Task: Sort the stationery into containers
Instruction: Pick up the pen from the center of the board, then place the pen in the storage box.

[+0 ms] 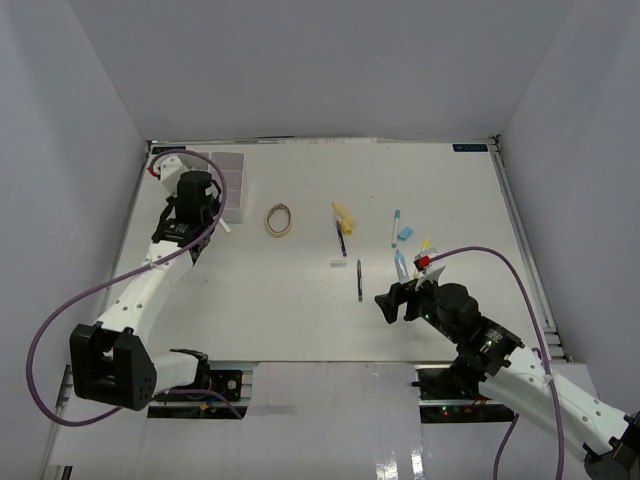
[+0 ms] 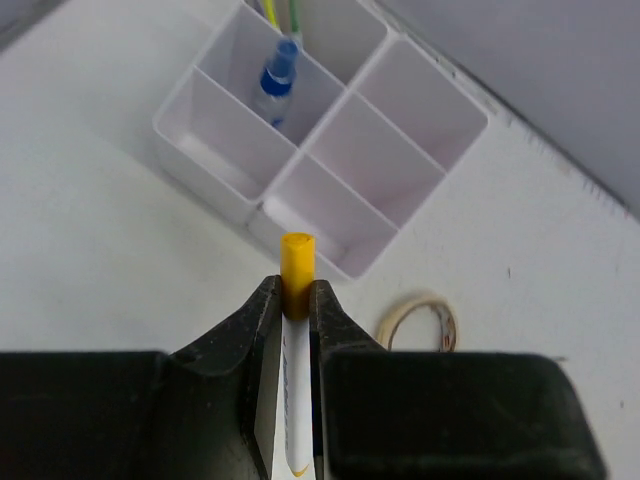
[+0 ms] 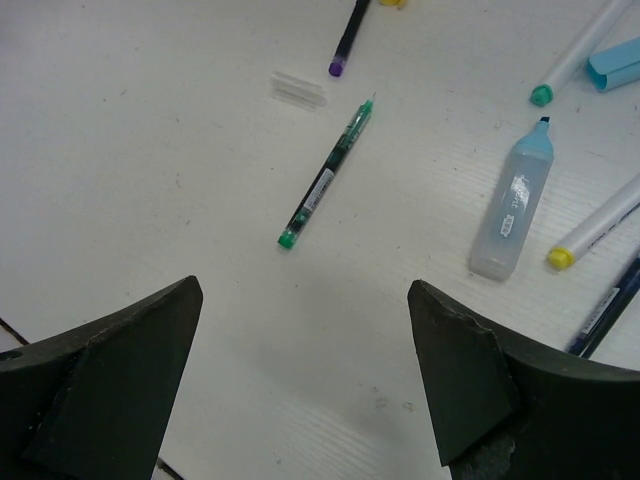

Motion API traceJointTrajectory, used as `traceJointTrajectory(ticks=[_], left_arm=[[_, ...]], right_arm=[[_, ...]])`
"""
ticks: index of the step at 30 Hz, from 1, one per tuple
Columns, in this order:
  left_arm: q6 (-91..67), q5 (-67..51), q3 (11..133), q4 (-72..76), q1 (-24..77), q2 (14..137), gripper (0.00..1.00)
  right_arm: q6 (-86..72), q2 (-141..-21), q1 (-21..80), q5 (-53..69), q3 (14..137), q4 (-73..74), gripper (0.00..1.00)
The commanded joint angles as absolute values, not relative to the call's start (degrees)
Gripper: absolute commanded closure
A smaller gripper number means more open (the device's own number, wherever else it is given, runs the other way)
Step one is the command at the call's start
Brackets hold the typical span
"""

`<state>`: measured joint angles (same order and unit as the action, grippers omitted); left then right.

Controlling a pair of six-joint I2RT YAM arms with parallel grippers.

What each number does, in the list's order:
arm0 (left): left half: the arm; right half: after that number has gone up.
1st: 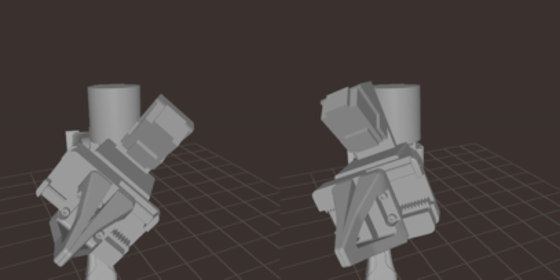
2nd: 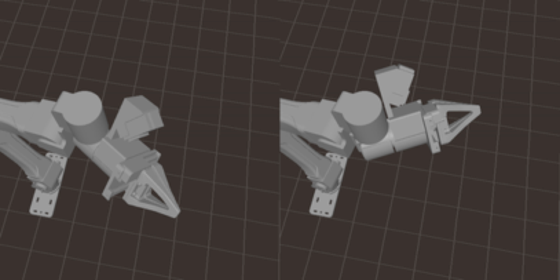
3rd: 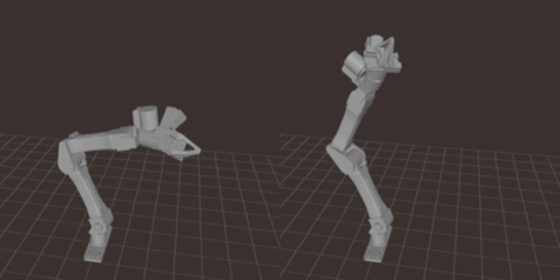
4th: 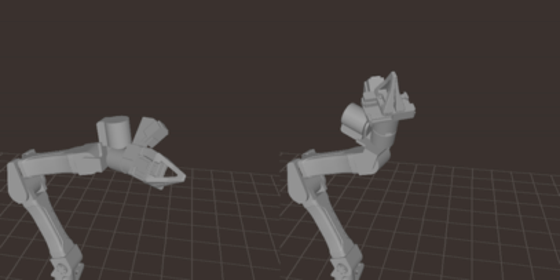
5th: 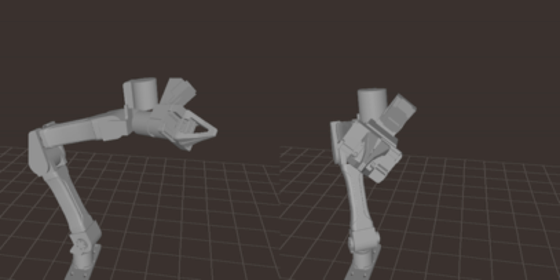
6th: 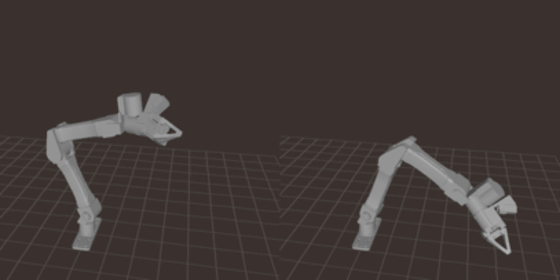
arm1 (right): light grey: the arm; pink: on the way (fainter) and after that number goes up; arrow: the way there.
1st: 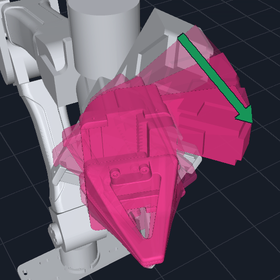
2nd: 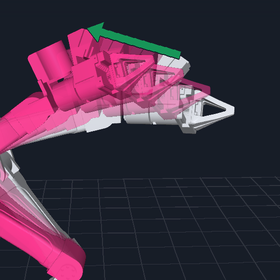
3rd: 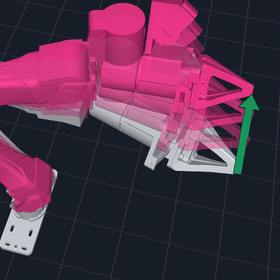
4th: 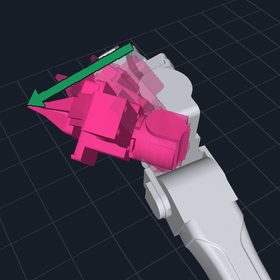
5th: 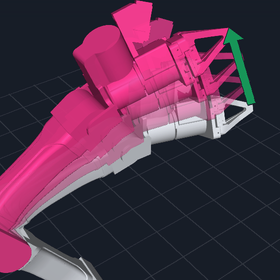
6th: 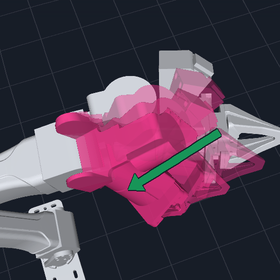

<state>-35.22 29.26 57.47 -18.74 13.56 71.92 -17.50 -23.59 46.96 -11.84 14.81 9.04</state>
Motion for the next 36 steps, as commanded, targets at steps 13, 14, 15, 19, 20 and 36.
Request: traceJointTrajectory(ticks=[13, 14, 15, 19, 20, 36], left_arm=[[-37.8, 35.1, 52.2, 12.5, -4.2, 76.1, 0.96], [-37.9, 35.3, 52.2, 13.3, -4.7, 77.5, 0.96], [-38.0, 35.4, 52.2, 14.1, -5.4, 78.1, 0.96], [-38.7, 35.6, 52.3, 18.1, -6.4, 81.6, 0.96], [-38.8, 35.6, 52.3, 18.8, -6.5, 82.3, 0.95], [-42.3, 35.9, 55.1, 26.5, -6.7, 96.8, 0.93]], right_arm=[[-14.6, -21.5, 47.0, -9.8, 11.7, 3.6, 0.10], [-14.6, -21.4, 47.0, -9.8, 11.7, 3.7, 0.10], [-14.6, -21.1, 47.1, -9.8, 11.6, 3.7, 0.10], [-14.7, -20.4, 47.0, -9.7, 11.4, 3.6, 0.10], [-14.7, -20.4, 47.0, -9.7, 11.4, 3.6, 0.10], [-14.9, -22.5, 47.0, -9.2, 12.1, 3.9, 0.10]])
